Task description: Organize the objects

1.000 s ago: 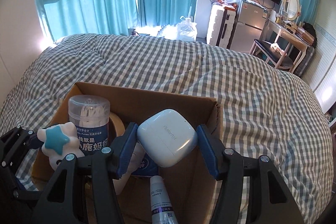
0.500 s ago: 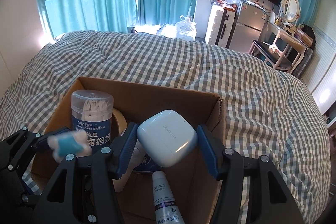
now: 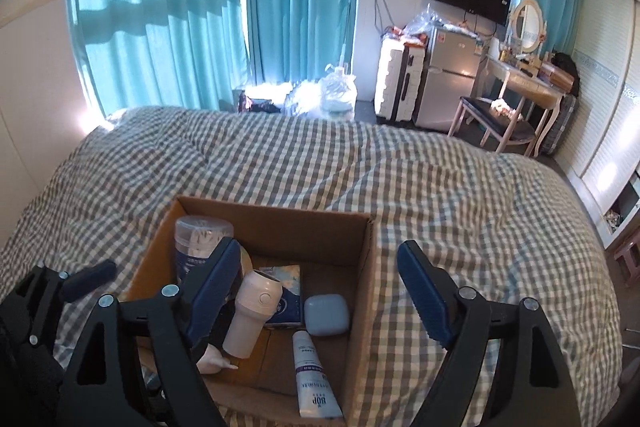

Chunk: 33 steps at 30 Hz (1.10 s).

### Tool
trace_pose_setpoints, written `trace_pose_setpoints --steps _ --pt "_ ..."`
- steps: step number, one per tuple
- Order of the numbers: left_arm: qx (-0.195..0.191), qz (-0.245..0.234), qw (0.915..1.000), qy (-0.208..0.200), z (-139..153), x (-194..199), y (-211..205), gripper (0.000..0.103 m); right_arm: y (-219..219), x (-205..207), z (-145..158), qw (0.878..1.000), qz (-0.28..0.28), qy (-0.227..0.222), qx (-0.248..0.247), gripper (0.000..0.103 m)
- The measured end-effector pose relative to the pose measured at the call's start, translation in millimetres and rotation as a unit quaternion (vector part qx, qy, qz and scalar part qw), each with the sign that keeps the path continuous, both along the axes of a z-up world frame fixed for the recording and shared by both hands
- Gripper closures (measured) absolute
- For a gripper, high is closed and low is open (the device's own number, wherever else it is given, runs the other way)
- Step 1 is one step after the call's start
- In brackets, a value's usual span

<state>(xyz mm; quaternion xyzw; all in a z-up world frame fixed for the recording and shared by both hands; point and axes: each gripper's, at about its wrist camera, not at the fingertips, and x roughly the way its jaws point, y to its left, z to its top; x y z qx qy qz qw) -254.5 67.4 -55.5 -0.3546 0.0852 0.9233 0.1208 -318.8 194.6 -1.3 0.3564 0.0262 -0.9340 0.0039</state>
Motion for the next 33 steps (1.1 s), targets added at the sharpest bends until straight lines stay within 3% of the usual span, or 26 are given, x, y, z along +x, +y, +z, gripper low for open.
trace_pose_setpoints --steps 8,17,26,33 --pt "-0.007 0.038 0.9972 0.063 66 34 -16 0.003 4 69 84 0.995 -0.021 0.093 0.009 0.008" --pt "0.021 0.043 0.9906 0.128 140 100 -30 0.001 4 149 155 0.986 -0.045 0.158 0.029 0.004" --pt "0.035 0.036 0.9764 0.210 202 185 -37 0.000 3 237 201 0.974 -0.053 0.221 0.022 0.002" --pt "0.047 0.042 0.9655 0.253 222 236 -41 0.000 -6 289 210 0.964 -0.048 0.258 0.031 0.002"
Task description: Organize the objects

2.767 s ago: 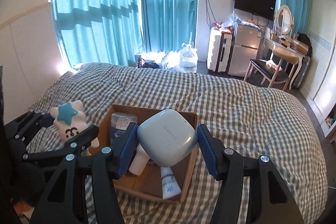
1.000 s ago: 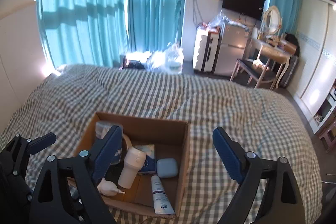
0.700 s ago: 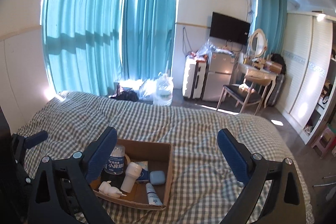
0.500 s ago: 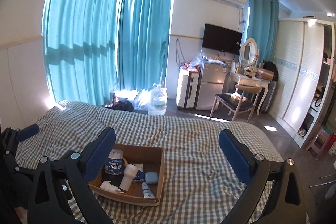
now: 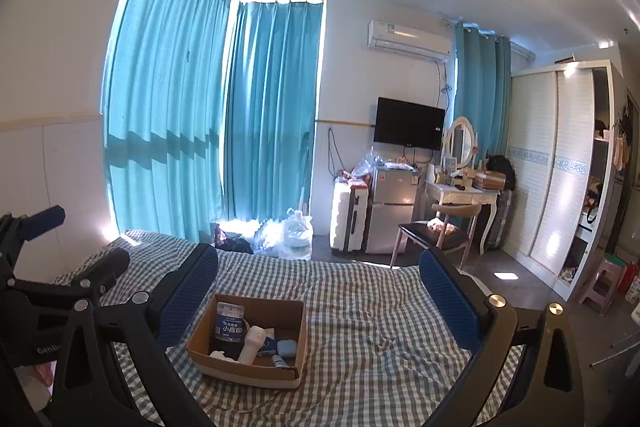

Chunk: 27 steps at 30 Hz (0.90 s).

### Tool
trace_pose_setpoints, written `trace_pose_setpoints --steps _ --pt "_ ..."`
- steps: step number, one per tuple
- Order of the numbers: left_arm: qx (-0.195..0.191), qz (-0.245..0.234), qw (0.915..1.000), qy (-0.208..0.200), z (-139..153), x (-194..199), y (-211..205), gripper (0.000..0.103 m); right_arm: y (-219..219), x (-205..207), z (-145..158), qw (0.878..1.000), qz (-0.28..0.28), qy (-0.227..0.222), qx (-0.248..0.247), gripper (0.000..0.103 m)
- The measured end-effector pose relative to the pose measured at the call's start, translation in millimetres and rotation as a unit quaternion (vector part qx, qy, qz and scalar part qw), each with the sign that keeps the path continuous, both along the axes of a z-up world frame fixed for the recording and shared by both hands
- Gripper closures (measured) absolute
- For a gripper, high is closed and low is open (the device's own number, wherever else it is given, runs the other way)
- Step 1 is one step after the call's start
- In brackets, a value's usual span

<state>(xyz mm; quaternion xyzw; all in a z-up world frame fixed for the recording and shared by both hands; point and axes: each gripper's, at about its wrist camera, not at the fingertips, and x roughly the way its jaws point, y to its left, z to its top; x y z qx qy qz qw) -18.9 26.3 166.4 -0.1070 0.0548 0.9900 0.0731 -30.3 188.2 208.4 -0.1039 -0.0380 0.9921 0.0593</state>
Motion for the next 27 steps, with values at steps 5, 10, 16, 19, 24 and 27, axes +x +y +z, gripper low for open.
trace_pose_setpoints --steps 5,10,16,19,24,27 --pt "0.010 0.009 0.9999 0.008 -18 18 -2 0.000 0 24 -22 1.000 0.006 0.018 -0.013 0.001" --pt "0.013 0.054 0.9979 0.033 -62 31 -4 0.000 3 23 -71 0.999 0.011 0.017 -0.026 0.001" --pt "0.002 0.077 0.9967 0.026 -131 38 -7 0.000 7 20 -142 0.999 0.011 -0.002 -0.031 0.001" --pt "-0.012 0.062 0.9980 -0.004 -157 34 -3 0.000 0 22 -171 1.000 0.010 -0.005 -0.021 0.001" --pt "-0.035 0.059 0.9975 -0.015 -175 34 2 0.000 -12 17 -205 1.000 -0.004 -0.016 0.004 0.001" --pt "-0.018 0.058 0.9979 -0.023 -176 33 -3 0.000 -13 15 -211 1.000 -0.001 -0.020 -0.002 0.001"
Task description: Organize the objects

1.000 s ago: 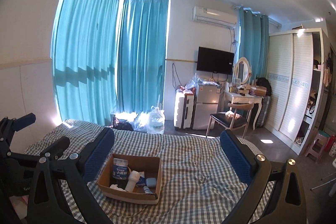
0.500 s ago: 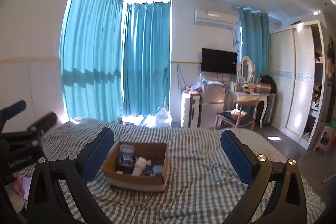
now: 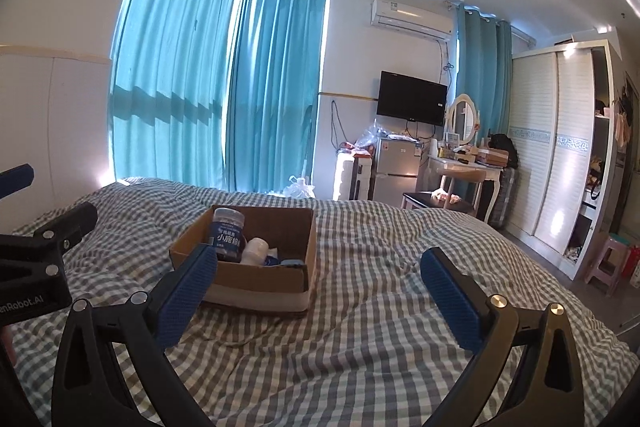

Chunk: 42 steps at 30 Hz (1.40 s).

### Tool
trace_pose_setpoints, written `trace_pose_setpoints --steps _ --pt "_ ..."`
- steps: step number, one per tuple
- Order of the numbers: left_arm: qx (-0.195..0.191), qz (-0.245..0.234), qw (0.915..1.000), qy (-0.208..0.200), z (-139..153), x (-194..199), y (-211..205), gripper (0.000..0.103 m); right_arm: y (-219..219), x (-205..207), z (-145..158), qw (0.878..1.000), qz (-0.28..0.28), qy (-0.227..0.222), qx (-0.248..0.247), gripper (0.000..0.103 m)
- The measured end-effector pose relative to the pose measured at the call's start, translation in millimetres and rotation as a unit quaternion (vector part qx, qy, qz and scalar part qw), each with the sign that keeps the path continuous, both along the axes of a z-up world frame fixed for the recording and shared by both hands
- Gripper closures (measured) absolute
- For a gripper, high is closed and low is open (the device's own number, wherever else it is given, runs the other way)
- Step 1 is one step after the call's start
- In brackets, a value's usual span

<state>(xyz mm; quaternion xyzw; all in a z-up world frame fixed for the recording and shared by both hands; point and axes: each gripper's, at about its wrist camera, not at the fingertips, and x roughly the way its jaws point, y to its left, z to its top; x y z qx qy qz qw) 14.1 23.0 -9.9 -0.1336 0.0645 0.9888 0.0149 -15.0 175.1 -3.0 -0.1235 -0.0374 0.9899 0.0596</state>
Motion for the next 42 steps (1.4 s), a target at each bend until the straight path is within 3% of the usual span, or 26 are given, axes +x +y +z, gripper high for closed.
trace_pose_setpoints --steps 5,42 --pt "0.031 0.003 0.9993 -0.022 -2 -5 -12 0.000 -1 3 4 1.000 0.002 0.006 -0.005 0.001" --pt "0.030 -0.004 0.9989 -0.037 -9 -5 -18 0.000 -7 0 4 1.000 0.009 -0.005 -0.003 0.001"
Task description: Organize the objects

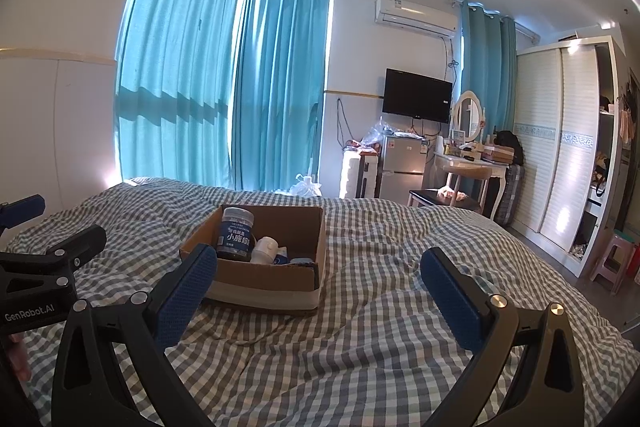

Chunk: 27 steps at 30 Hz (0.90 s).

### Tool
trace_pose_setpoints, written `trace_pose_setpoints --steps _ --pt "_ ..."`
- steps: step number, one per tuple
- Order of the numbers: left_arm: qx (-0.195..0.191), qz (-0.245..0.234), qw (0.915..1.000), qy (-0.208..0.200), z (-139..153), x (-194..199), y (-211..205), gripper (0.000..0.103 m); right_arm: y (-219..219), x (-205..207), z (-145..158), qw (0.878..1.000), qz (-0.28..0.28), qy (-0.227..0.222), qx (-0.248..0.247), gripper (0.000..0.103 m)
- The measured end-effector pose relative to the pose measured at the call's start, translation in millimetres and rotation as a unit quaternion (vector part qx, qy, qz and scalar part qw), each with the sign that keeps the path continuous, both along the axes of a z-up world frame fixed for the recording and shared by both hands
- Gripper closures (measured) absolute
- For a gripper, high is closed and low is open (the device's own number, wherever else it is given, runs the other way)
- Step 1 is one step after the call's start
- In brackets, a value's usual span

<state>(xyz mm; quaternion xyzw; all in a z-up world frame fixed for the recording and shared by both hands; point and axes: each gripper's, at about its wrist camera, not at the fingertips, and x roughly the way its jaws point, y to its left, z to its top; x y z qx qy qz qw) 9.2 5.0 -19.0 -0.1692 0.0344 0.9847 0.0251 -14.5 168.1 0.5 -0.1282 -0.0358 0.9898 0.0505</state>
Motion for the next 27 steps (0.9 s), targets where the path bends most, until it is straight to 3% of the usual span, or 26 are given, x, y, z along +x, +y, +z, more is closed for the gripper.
trace_pose_setpoints --steps 27 --pt "0.008 -0.007 0.9999 -0.005 -5.3 0.5 -1.6 0.000 0.1 -2.1 -5.0 1.000 -0.001 -0.005 -0.003 0.001"
